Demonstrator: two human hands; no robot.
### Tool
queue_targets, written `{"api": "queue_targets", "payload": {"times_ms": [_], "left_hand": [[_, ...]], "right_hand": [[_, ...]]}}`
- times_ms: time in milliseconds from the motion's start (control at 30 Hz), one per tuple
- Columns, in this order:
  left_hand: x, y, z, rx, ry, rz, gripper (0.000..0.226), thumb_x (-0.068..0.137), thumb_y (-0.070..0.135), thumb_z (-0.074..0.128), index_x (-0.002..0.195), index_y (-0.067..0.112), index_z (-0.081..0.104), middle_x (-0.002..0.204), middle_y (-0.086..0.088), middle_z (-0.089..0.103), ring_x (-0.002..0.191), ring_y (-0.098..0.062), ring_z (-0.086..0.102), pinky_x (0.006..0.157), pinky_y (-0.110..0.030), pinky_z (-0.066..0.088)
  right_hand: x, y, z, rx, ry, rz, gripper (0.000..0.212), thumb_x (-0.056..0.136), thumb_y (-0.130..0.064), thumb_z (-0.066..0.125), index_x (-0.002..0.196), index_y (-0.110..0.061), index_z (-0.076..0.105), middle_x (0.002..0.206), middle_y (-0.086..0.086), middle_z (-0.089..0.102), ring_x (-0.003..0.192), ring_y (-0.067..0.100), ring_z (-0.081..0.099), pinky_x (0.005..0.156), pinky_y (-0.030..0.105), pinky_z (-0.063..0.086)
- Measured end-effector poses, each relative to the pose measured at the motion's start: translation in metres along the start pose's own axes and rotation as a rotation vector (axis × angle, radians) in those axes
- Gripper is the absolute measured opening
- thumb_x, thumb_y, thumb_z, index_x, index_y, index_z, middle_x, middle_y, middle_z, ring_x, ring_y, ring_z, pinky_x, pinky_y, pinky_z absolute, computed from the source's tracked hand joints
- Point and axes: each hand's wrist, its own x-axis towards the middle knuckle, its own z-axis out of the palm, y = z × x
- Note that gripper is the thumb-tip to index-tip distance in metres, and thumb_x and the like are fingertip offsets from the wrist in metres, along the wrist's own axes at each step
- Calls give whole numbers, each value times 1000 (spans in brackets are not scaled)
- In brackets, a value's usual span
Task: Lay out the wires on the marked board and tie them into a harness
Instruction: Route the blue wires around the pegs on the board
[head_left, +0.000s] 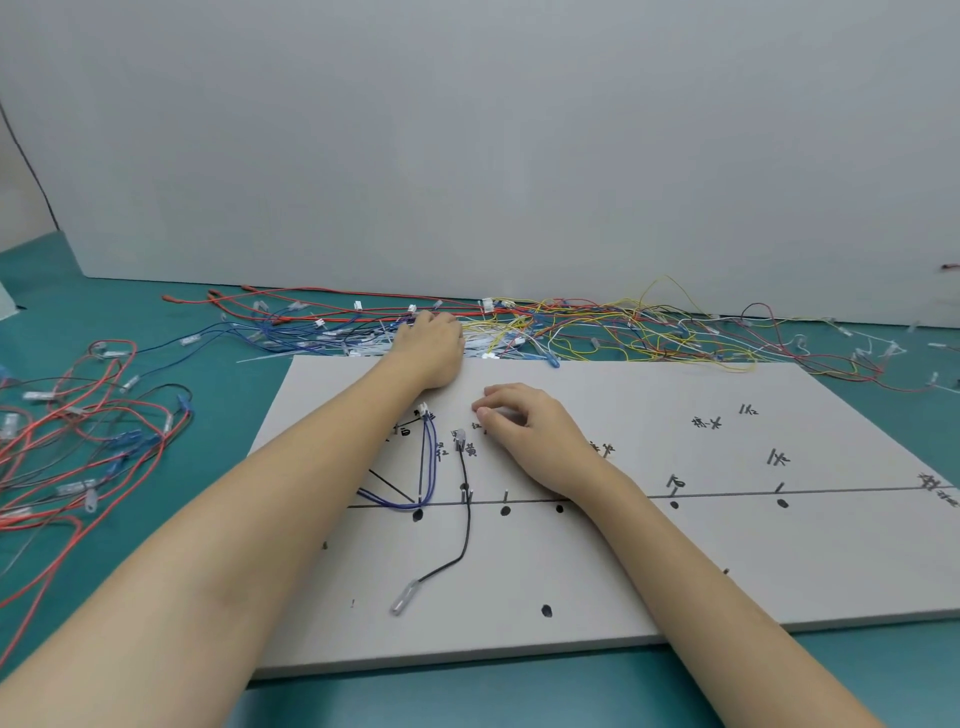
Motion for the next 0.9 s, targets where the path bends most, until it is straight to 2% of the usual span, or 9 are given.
{"api": "queue_targets", "payload": {"times_ms": [133, 467, 633, 700, 800, 900], "left_hand": [[1, -2, 0, -5, -9, -24, 40, 104, 26, 27, 130, 4, 48, 143, -11, 43, 135, -31, 31, 103, -51, 33], [4, -2, 4, 19, -34, 6, 44, 104, 30, 26, 132, 10, 53, 143, -7, 44, 134, -30, 29, 105, -53, 31], [1, -2, 6, 0, 118, 14, 43, 102, 34, 35, 135, 8, 47, 145, -4, 36, 128, -31, 31, 105, -48, 30], [0, -3, 6, -134, 197, 10, 43, 101, 30, 41, 137, 7, 43, 146, -7, 34, 128, -33, 34, 105, -49, 34], [-3, -4, 3, -374, 360, 30, 47, 95, 13, 47, 140, 3, 39, 146, -12, 32, 131, -32, 36, 109, -42, 33], [-4, -4, -6, -530, 464, 11, 64, 88, 1, 45, 149, 2, 26, 149, -14, 27, 132, -32, 37, 110, -39, 32]], "right_hand": [[0, -1, 0, 3, 0, -2, 18, 94, -28, 56, 102, -27, 72, 131, -3, 59, 125, 10, 50, 107, 42, 38], [0, -2, -1, -9, 7, -6, 18, 95, -28, 56, 103, -26, 72, 131, -3, 59, 125, 11, 48, 108, 41, 37], [0, -2, -1, -1, 7, -7, 18, 94, -27, 57, 103, -25, 72, 130, -3, 59, 126, 10, 48, 108, 40, 36], [1, -1, 0, 1, 9, -9, 18, 94, -26, 57, 103, -24, 72, 130, -2, 59, 126, 11, 48, 108, 41, 36], [1, -1, 0, 9, 10, -14, 17, 94, -25, 57, 101, -24, 73, 127, -3, 61, 126, 10, 48, 108, 41, 37], [1, -1, 0, 15, 14, -15, 17, 94, -25, 57, 100, -25, 73, 126, -3, 61, 126, 10, 48, 108, 41, 36]]}}
